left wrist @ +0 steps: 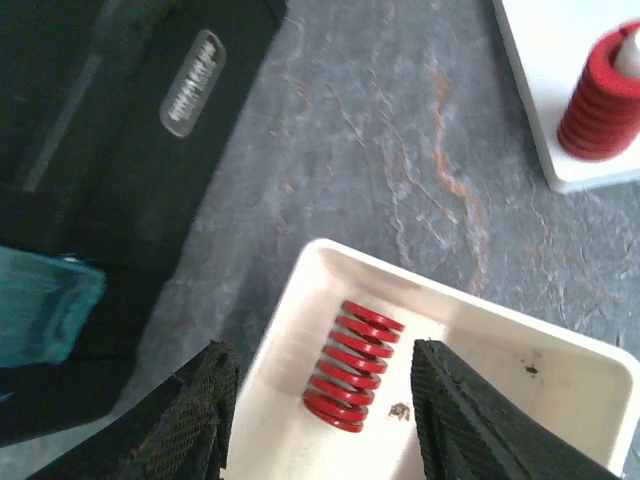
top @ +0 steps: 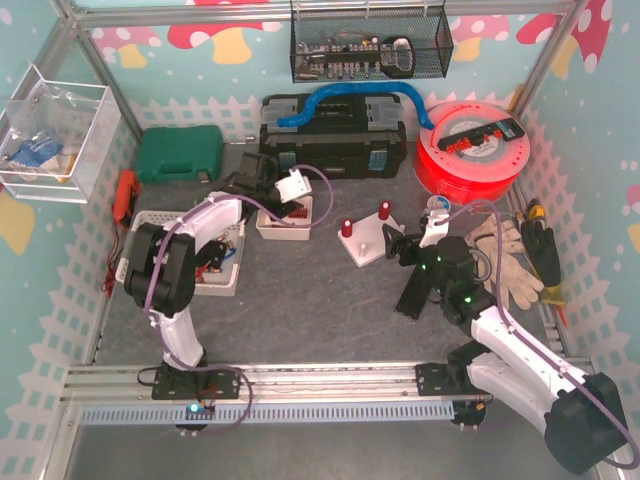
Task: Install the large spring
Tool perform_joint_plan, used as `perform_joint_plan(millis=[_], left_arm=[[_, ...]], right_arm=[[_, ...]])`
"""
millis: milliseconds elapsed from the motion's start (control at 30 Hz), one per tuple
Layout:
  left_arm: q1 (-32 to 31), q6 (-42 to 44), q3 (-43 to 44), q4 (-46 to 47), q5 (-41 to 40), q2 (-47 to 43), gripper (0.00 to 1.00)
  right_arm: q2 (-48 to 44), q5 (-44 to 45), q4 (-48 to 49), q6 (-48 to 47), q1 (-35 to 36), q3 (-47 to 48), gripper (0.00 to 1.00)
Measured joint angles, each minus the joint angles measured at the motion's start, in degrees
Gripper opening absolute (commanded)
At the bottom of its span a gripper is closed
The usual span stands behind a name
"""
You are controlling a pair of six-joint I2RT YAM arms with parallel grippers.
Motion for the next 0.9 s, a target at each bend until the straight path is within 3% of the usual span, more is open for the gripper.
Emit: perform_joint_plan(millis=[400, 900], left_arm=[[-0.72, 10.03, 0.7, -2.71, -0.44, 4.52, 0.45], [-0.83, 14.25, 4.09, -2.93, -5.09, 10.71, 0.42]], right_arm=[[-0.2, 0.07, -0.72, 0.0, 0.0, 0.0, 0.99], [0.35, 1.07, -0.9, -0.02, 0.0, 0.0, 0.99]])
